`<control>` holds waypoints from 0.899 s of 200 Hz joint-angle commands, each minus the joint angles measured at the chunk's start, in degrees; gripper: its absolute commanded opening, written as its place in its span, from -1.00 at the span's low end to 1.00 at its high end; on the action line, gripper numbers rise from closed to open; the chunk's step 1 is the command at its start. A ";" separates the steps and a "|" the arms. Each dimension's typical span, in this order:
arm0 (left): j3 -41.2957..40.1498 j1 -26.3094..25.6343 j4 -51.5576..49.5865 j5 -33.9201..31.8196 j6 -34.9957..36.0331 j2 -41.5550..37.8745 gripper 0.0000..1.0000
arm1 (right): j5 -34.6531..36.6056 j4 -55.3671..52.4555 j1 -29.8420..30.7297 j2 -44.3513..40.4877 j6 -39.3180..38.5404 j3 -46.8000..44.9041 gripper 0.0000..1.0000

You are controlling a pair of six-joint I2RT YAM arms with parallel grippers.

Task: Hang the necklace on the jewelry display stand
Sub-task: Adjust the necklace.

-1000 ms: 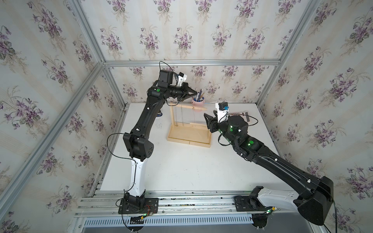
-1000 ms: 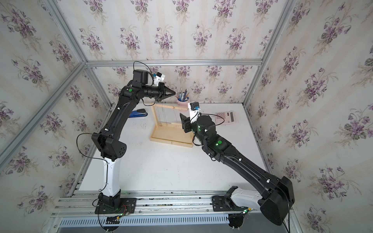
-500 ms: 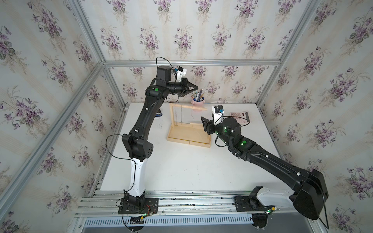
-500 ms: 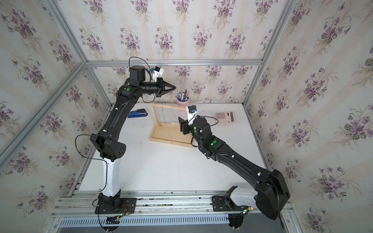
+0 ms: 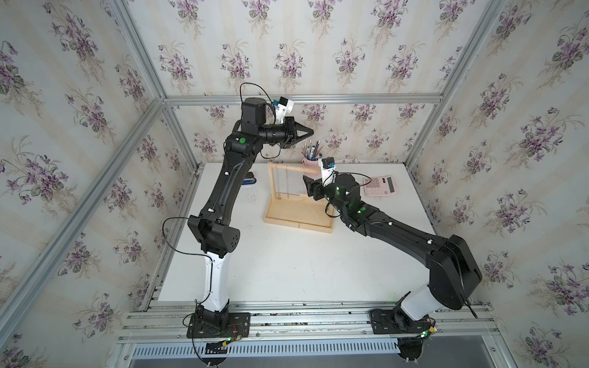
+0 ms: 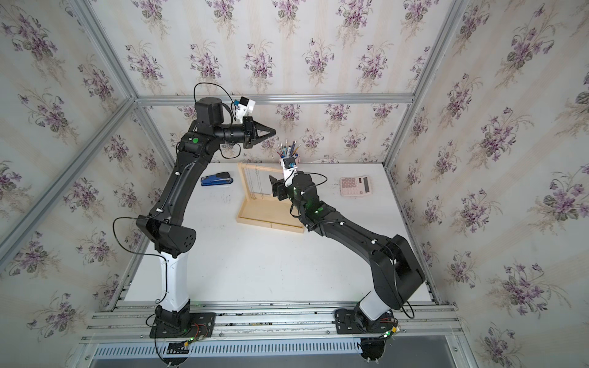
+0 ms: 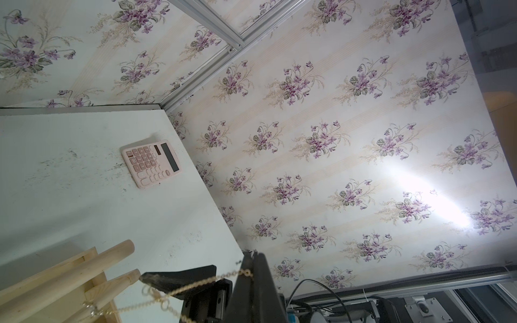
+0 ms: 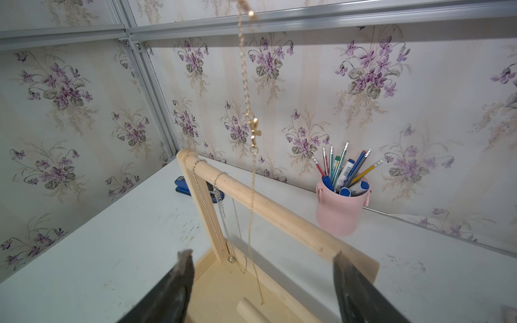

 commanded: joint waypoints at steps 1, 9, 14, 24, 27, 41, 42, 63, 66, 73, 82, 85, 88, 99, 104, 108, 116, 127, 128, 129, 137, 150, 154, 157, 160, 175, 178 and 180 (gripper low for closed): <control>0.41 0.09 3.70 1.72 -0.45 -0.81 -1.00 | -1.79 4.23 -0.88 2.22 -0.87 2.73 0.55; 0.41 0.22 3.64 1.90 -0.29 -1.07 -1.00 | -1.68 4.48 -1.12 3.15 -1.03 3.81 0.55; 0.38 0.17 3.60 1.98 -0.20 -1.17 -1.00 | -1.79 4.56 -1.38 3.76 -1.12 4.69 0.55; 0.37 0.16 3.48 2.23 -0.06 -1.32 -1.00 | -3.04 4.20 -2.05 5.19 -1.10 6.59 0.54; 0.39 0.16 3.48 2.26 0.06 -1.37 -1.00 | -3.45 3.98 -2.24 5.68 -1.01 7.27 0.54; 0.42 0.22 3.23 2.46 0.55 -1.51 -1.00 | -5.54 3.25 -3.12 7.42 -0.63 9.79 0.51; 0.42 0.23 3.27 2.49 0.53 -1.48 -1.00 | -5.63 3.29 -3.16 7.46 -0.62 9.92 0.51; 0.42 0.32 3.48 2.92 0.44 -1.34 -1.00 | -6.68 3.28 -3.46 8.82 -0.95 11.71 0.45; 0.37 0.34 3.57 2.93 0.47 -1.36 -1.00 | -6.75 3.32 -3.46 8.87 -1.01 11.80 0.43; 0.41 0.31 3.85 2.90 0.43 -1.36 -1.00 | -6.95 3.45 -3.46 9.01 -1.10 12.03 0.34; 0.37 0.52 4.32 3.05 0.14 -1.23 -1.00 | -6.91 3.84 -3.45 9.16 -1.43 12.37 0.23; 0.41 0.51 4.51 3.18 -0.01 -1.21 -1.00 | -6.78 3.83 -3.46 9.22 -1.62 12.57 0.18; 0.42 0.52 4.74 3.28 -0.20 -1.19 -1.00 | -6.70 3.82 -3.46 9.30 -1.85 12.82 0.13; 0.40 0.60 5.67 3.63 -0.77 -1.08 -1.00 | -6.29 3.18 -3.59 10.01 -2.80 14.36 -0.17; 0.42 0.60 5.99 3.73 -0.99 -1.05 -1.00 | -6.10 2.78 -3.75 10.39 -3.12 15.18 -0.30; 0.37 0.60 6.09 3.74 -1.13 -1.06 -1.00 | -6.08 2.47 -3.89 10.68 -3.36 15.88 -0.39; 0.42 0.60 6.30 3.84 -1.16 -1.12 -1.00 | -6.60 1.75 -4.32 11.29 -3.63 17.23 -0.57; 0.40 0.60 6.31 3.96 -1.07 -1.22 -1.00 | -7.46 0.48 -5.11 12.25 -3.91 19.40 -0.78; 0.41 0.60 6.31 3.94 -1.02 -1.25 -1.00 | -7.52 0.37 -5.16 12.34 -3.97 19.60 -0.79; 0.41 0.60 6.31 3.98 -1.00 -1.26 -1.00 | -7.54 0.27 -5.19 12.38 -4.01 19.79 -0.80; 0.41 0.60 6.31 4.10 -0.85 -1.42 -1.00 | -7.86 -0.34 -5.66 13.05 -4.31 21.17 -0.82; 0.39 0.60 6.21 4.28 -0.67 -1.66 -1.00 | -7.74 -1.28 -5.99 13.93 -5.41 23.22 -0.81; 0.41 0.66 6.21 4.35 -0.57 -1.79 -1.00 | -7.47 -1.41 -6.18 14.13 -5.80 23.79 -0.81; 0.39 0.65 6.23 4.36 -0.54 -1.94 -1.00 | -7.29 -1.48 -6.17 14.24 -6.12 24.11 -0.80; 0.41 0.64 6.23 4.35 -0.46 -1.91 -1.00 | -7.11 -1.47 -6.18 14.39 -6.46 24.50 -0.80; 0.40 0.64 6.31 4.39 -0.19 -2.32 -1.00 | -6.77 -1.91 -6.51 15.15 -7.77 26.72 -0.75; 0.40 0.65 6.35 4.48 -0.12 -2.40 -1.00 | -6.93 -2.15 -6.53 15.34 -8.01 27.27 -0.74; 0.41 0.61 6.38 4.41 -0.11 -2.39 -1.00 | -6.99 -2.41 -6.53 15.46 -8.11 27.74 -0.74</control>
